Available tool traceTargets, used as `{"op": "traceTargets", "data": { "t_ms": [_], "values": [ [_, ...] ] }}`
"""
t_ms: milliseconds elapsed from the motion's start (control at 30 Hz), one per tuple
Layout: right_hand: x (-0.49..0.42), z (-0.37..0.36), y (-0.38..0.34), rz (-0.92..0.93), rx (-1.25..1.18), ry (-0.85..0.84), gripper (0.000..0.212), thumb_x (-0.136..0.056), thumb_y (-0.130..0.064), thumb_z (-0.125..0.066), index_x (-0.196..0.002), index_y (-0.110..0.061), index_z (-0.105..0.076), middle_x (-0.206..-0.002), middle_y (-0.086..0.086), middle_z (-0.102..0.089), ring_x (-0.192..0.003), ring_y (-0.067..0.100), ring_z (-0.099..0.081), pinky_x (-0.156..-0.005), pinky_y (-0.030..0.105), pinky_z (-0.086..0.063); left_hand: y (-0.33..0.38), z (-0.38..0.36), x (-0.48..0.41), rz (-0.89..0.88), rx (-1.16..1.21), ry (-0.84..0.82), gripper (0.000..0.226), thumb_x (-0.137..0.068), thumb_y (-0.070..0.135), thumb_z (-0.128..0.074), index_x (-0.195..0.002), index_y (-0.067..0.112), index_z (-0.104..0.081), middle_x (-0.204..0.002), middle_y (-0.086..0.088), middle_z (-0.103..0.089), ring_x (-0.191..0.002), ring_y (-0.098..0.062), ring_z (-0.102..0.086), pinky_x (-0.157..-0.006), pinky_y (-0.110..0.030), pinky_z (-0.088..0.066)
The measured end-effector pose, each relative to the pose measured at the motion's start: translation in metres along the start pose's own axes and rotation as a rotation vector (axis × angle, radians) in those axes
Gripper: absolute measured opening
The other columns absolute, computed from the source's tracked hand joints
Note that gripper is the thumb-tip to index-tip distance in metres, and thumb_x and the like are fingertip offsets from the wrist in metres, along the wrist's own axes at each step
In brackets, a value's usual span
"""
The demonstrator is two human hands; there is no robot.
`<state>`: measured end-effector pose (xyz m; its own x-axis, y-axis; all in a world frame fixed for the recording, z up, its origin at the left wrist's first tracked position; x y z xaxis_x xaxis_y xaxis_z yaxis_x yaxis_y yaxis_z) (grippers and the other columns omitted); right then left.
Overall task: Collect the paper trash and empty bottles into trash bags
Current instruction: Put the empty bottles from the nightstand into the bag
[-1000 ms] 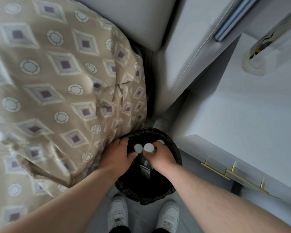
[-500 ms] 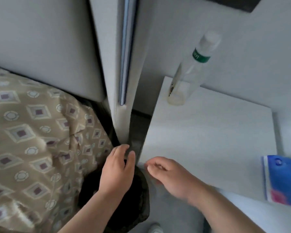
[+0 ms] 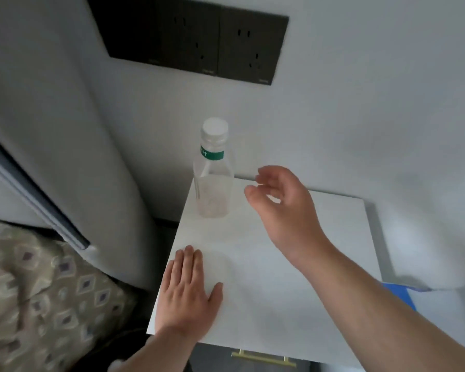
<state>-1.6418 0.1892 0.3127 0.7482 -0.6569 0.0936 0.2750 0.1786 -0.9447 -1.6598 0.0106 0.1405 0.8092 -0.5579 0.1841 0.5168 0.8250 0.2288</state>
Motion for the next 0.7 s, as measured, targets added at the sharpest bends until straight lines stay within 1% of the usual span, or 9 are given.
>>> {"op": "traceTargets", "data": {
  "t_ms": [67,167,233,300,367,433,500,700],
  "values": [
    [-0.020,-0.005,-0.006,0.049,0.059,-0.021,0.046,-0.083,-0.032,-0.071,-0.124,-0.027,-0.052,-0.122,-0.014,-0.056,-0.115,0.005,-0.053,-0.088,0.019,-0.046,-0.001,0.001,0.000,0.006,-0.006,0.004,0.079,-0.078,0.057,-0.041,-0.135,0.003,-0.048,-0.144,-0.014,-0.045,-0.136,-0.026,-0.036,-0.114,-0.034,-0.007],
    [-0.046,-0.018,-0.010,0.063,0.089,-0.097,0.066,-0.078,-0.038,-0.074,-0.136,-0.031,-0.043,-0.137,-0.012,-0.049,-0.126,0.007,-0.046,-0.104,0.035,-0.044,-0.001,0.001,-0.001,0.011,-0.014,0.009,0.080,-0.077,0.057,-0.043,-0.136,0.003,-0.047,-0.143,-0.013,-0.046,-0.136,-0.023,-0.028,-0.115,-0.032,-0.006],
    [-0.057,-0.028,-0.013,0.055,0.106,-0.175,0.069,-0.078,-0.039,-0.074,-0.139,-0.032,-0.042,-0.139,-0.013,-0.047,-0.126,0.006,-0.045,-0.105,0.035,-0.042,-0.002,0.001,-0.001,0.008,-0.002,0.018,0.080,-0.076,0.057,-0.043,-0.135,0.003,-0.048,-0.143,-0.014,-0.046,-0.135,-0.023,-0.028,-0.114,-0.033,-0.007],
    [-0.065,-0.036,-0.017,0.080,0.111,-0.248,0.059,-0.078,-0.037,-0.074,-0.131,-0.032,-0.049,-0.128,-0.017,-0.054,-0.113,0.001,-0.051,-0.098,0.031,-0.044,-0.002,0.001,-0.002,0.006,-0.005,0.020,0.079,-0.077,0.057,-0.043,-0.135,0.003,-0.048,-0.143,-0.014,-0.046,-0.135,-0.023,-0.028,-0.114,-0.033,-0.007],
    [-0.070,-0.041,-0.019,0.113,0.103,-0.261,0.046,-0.079,-0.033,-0.075,-0.121,-0.027,-0.057,-0.118,-0.014,-0.062,-0.105,0.000,-0.056,-0.094,0.032,-0.048,-0.002,0.001,-0.002,0.000,-0.003,0.021,0.079,-0.077,0.057,-0.044,-0.135,0.004,-0.048,-0.143,-0.013,-0.047,-0.135,-0.023,-0.028,-0.114,-0.033,-0.007],
    [-0.076,-0.043,-0.018,0.128,0.094,-0.244,0.040,-0.078,-0.030,-0.076,-0.115,-0.023,-0.062,-0.113,-0.010,-0.066,-0.106,0.005,-0.060,-0.097,0.035,-0.049,-0.003,0.002,-0.002,0.001,0.009,0.015,0.079,-0.076,0.058,-0.044,-0.134,0.004,-0.049,-0.143,-0.013,-0.047,-0.135,-0.022,-0.028,-0.114,-0.032,-0.007],
    [-0.079,-0.043,-0.017,0.130,0.098,-0.229,0.038,-0.076,-0.031,-0.077,-0.110,-0.023,-0.062,-0.112,-0.010,-0.066,-0.108,0.007,-0.060,-0.099,0.036,-0.048,-0.004,0.002,-0.002,0.000,0.019,0.027,0.079,-0.076,0.058,-0.045,-0.133,0.005,-0.050,-0.142,-0.012,-0.048,-0.135,-0.022,-0.029,-0.114,-0.032,-0.008],
    [-0.081,-0.043,-0.013,0.150,0.079,-0.195,0.036,-0.076,-0.029,-0.078,-0.105,-0.021,-0.059,-0.108,-0.010,-0.066,-0.104,0.005,-0.061,-0.095,0.029,-0.049,-0.006,0.000,-0.002,-0.003,0.043,0.055,0.077,-0.075,0.059,-0.046,-0.132,0.007,-0.052,-0.142,-0.010,-0.048,-0.135,-0.020,-0.029,-0.113,-0.032,-0.011]
  ]
}}
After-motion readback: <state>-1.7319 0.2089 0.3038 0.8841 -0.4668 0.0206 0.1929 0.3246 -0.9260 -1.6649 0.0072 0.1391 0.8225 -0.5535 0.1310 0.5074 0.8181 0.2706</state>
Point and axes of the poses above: each hand's wrist, its own x-axis away from the middle knuckle, its own z-axis out of the back of the hand, y = z × x, the point moved 3 cm from there along -x, towards the middle knuckle
